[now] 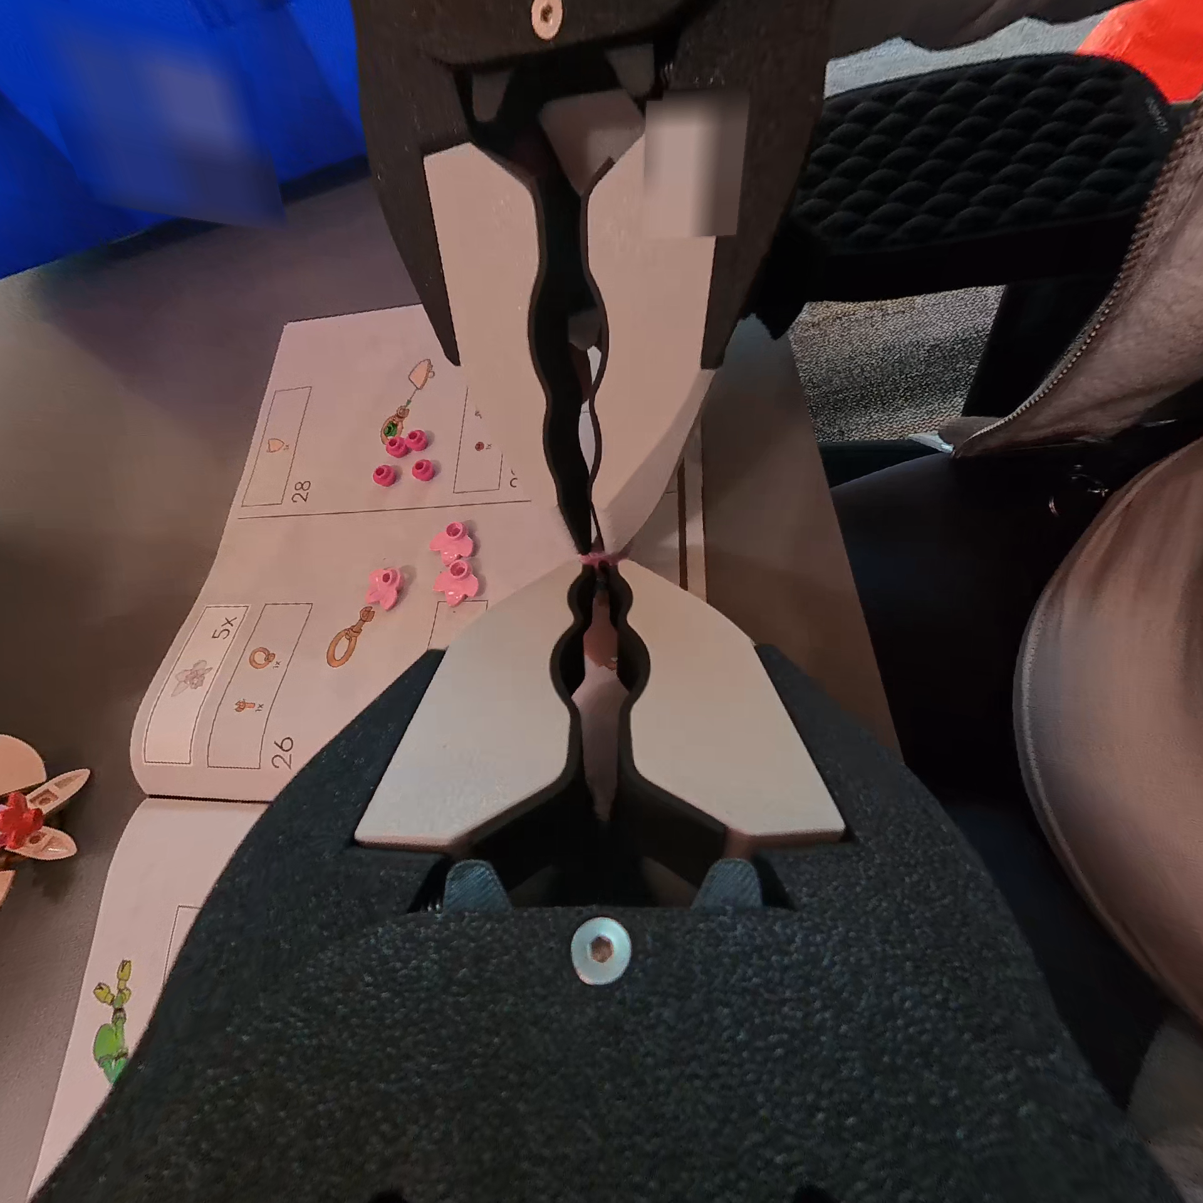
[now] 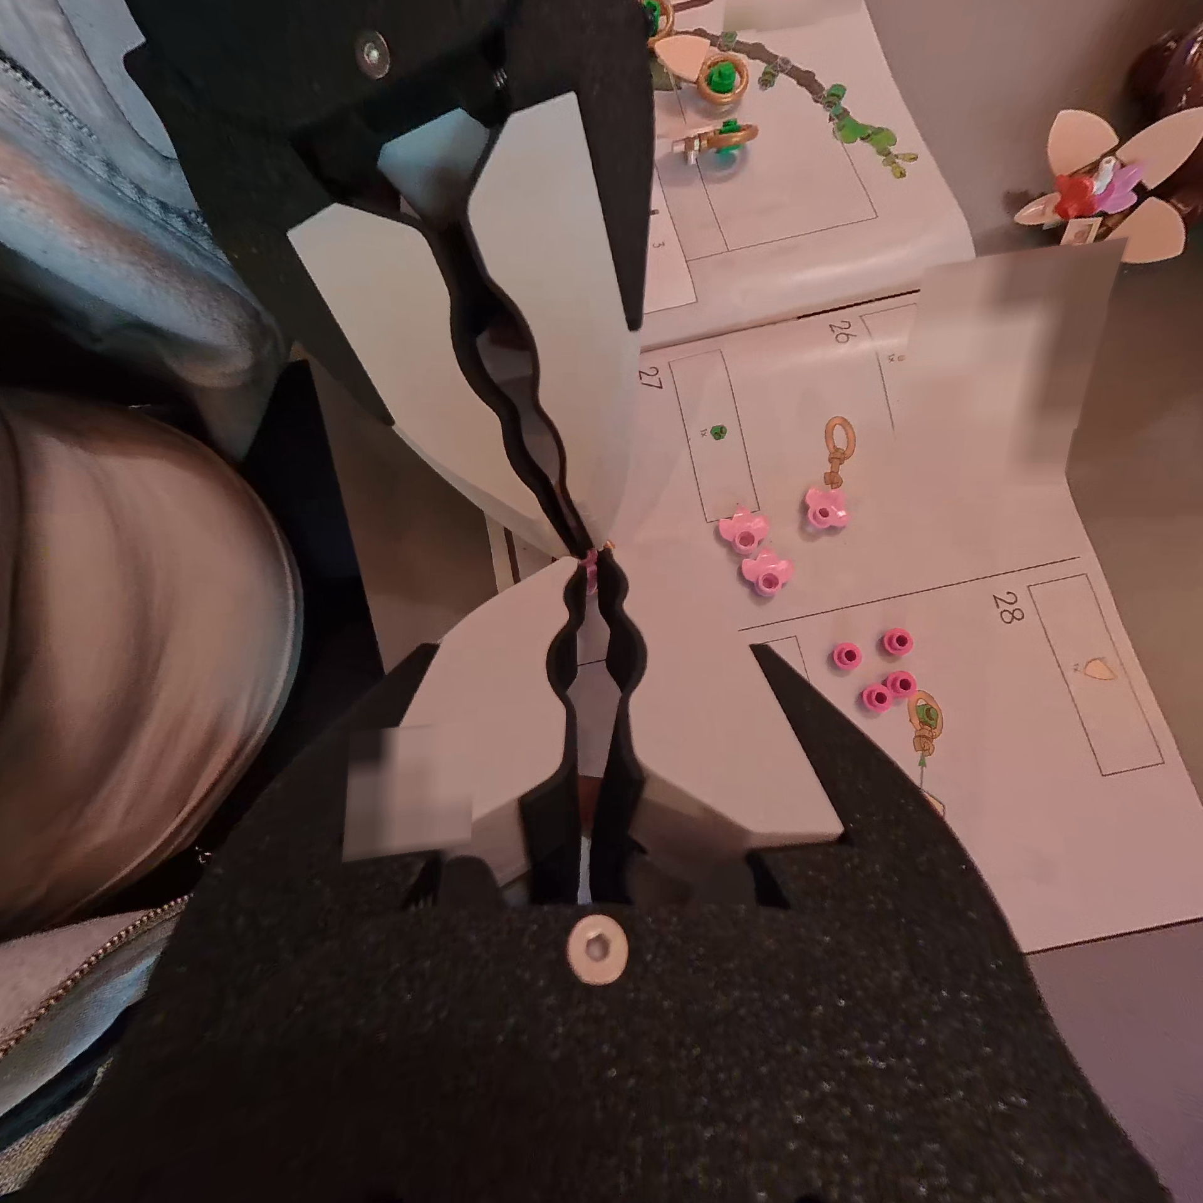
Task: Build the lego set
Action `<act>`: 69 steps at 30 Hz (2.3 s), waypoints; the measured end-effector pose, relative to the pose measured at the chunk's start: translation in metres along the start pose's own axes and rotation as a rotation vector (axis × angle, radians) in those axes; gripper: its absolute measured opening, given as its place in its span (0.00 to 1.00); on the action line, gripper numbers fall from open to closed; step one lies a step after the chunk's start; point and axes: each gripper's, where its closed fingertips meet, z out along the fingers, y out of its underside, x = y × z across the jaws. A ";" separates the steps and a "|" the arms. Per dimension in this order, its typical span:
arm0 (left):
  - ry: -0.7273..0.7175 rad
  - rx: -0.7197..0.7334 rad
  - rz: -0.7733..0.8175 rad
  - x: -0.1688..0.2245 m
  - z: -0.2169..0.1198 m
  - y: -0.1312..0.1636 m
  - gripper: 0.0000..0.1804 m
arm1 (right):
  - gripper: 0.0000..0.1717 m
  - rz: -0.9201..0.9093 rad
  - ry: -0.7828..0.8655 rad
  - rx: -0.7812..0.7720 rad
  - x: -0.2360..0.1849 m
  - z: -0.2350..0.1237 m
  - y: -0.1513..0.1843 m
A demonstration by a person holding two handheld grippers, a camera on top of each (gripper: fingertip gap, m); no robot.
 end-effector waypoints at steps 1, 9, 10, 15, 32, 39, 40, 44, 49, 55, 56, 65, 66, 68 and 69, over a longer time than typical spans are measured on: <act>-0.001 -0.015 0.002 0.000 0.000 0.002 0.03 | 0.01 -0.003 0.003 -0.007 0.000 0.000 0.000; 0.000 -0.018 0.006 0.000 0.001 0.003 0.02 | 0.01 -0.010 -0.004 -0.021 -0.002 0.003 -0.001; 0.000 -0.018 0.006 0.000 0.001 0.003 0.02 | 0.01 -0.011 -0.005 -0.025 -0.002 0.003 -0.001; 0.006 -0.017 -0.001 0.000 0.001 0.003 0.02 | 0.00 0.017 -0.017 -0.028 -0.003 0.003 -0.001; 0.027 -0.020 -0.022 0.001 0.001 0.004 0.02 | 0.00 0.161 -0.087 -0.054 -0.002 0.004 0.002; 0.031 -0.021 -0.028 0.001 0.001 0.004 0.02 | 0.01 0.125 -0.008 -0.189 -0.003 0.004 0.002; 0.031 -0.022 -0.028 0.001 0.001 0.004 0.02 | 0.01 0.127 -0.006 -0.204 -0.003 0.004 0.002; 0.030 -0.023 -0.030 0.001 0.001 0.005 0.02 | 0.01 0.109 0.009 -0.254 -0.003 0.005 0.002; 0.031 -0.025 -0.031 0.001 0.001 0.005 0.02 | 0.01 0.102 0.018 -0.300 -0.003 0.005 0.002; 0.030 -0.026 -0.030 0.001 0.001 0.006 0.02 | 0.01 0.087 0.028 -0.340 -0.003 0.005 0.002; 0.029 -0.026 -0.029 0.000 0.001 0.006 0.02 | 0.01 0.081 0.030 -0.330 -0.003 0.005 0.002; 0.024 -0.027 -0.026 0.000 0.000 0.006 0.00 | 0.04 0.086 0.010 -0.022 -0.003 -0.009 -0.007; 0.025 -0.027 -0.027 0.000 0.000 0.006 0.00 | 0.03 0.058 0.017 -0.043 -0.004 -0.007 -0.005; 0.026 -0.027 -0.028 0.000 0.000 0.006 0.00 | 0.02 0.023 0.040 -0.077 -0.002 -0.003 -0.003; 0.026 -0.028 -0.028 0.000 0.000 0.006 0.00 | 0.02 0.012 0.039 -0.094 -0.002 0.000 -0.001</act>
